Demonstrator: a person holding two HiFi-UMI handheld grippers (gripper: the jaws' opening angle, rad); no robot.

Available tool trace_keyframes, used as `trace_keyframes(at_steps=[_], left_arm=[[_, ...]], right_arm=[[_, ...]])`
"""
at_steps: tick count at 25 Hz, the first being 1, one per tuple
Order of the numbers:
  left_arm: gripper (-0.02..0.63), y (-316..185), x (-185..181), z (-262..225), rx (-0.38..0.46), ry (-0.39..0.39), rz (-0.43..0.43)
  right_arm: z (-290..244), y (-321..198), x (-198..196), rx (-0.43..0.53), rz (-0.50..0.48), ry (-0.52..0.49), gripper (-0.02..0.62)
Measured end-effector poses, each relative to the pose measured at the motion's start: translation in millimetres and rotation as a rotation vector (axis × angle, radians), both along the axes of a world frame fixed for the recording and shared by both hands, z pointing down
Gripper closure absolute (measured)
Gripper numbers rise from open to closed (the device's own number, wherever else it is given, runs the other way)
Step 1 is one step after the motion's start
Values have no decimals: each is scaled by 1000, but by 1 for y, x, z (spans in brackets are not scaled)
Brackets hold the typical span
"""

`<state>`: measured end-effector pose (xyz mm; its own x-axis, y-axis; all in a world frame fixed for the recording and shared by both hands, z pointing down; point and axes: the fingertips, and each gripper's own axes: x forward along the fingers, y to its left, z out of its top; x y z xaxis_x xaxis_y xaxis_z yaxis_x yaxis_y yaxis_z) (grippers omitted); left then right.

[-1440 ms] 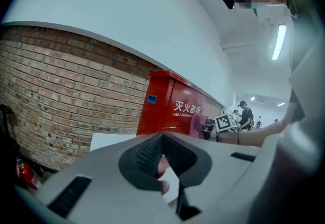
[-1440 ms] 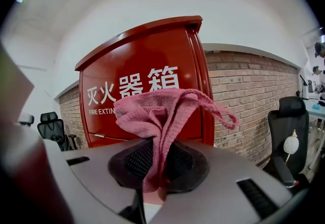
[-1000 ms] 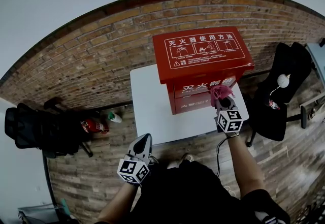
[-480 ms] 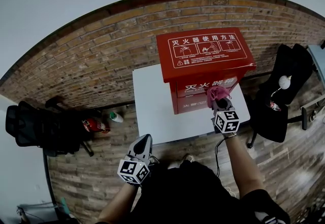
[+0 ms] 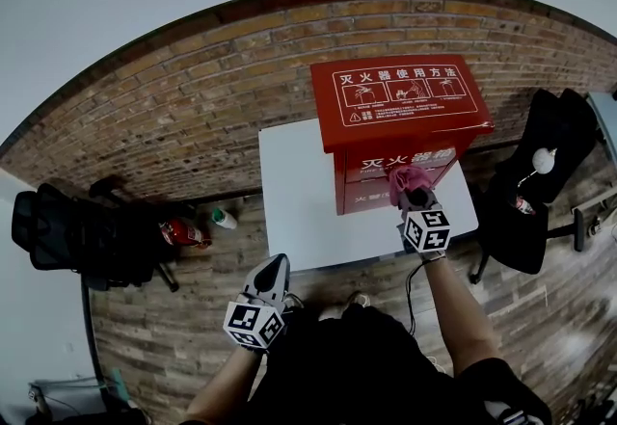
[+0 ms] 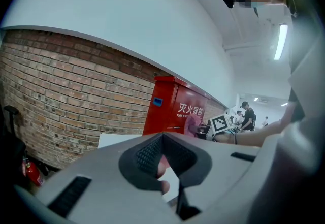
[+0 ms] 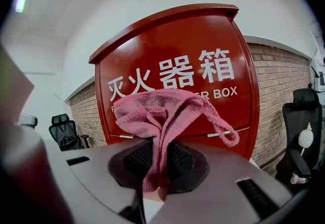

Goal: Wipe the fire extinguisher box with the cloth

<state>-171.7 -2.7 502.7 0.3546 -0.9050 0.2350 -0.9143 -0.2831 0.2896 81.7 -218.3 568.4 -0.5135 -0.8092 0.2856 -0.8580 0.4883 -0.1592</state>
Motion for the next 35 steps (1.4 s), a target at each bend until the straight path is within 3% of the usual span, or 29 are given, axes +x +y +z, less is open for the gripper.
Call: trace_keyframes(at_steps=[35], left_arm=[[589,-11,-60,-12,4,0,58]], right_arm=[[-2,16,-53,-34,37,9,534]])
